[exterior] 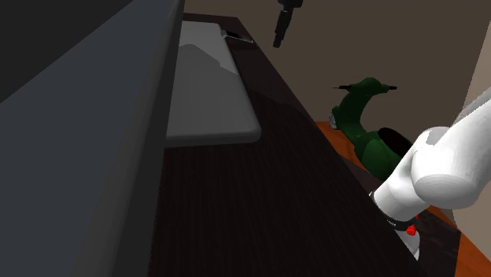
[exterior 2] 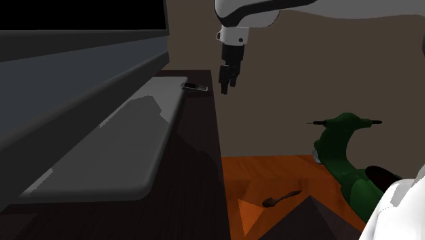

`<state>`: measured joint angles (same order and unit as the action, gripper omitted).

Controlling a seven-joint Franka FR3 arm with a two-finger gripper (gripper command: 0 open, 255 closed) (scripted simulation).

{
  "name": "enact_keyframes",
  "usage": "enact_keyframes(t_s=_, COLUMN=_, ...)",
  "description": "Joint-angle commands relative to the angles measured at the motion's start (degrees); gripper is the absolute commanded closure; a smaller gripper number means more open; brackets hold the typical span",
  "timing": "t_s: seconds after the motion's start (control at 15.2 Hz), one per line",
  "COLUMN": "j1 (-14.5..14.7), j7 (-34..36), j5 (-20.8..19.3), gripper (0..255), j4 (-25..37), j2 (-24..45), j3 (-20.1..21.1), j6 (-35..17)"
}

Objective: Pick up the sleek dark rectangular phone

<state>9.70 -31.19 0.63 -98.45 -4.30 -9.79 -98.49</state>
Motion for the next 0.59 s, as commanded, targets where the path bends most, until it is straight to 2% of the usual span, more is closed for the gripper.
enact_keyframes(t_s=0.0, j1=0.6, j7=-2.8, j5=1.2, gripper=0, j4=4.6, j2=3.6, j3=0.3, j6=0.3)
enact_keyframes(t_s=0.53, j1=1.3, j7=-12.9, j5=5.6, gripper=0, j4=28.4, j2=19.5, j3=2.4, j6=5.2)
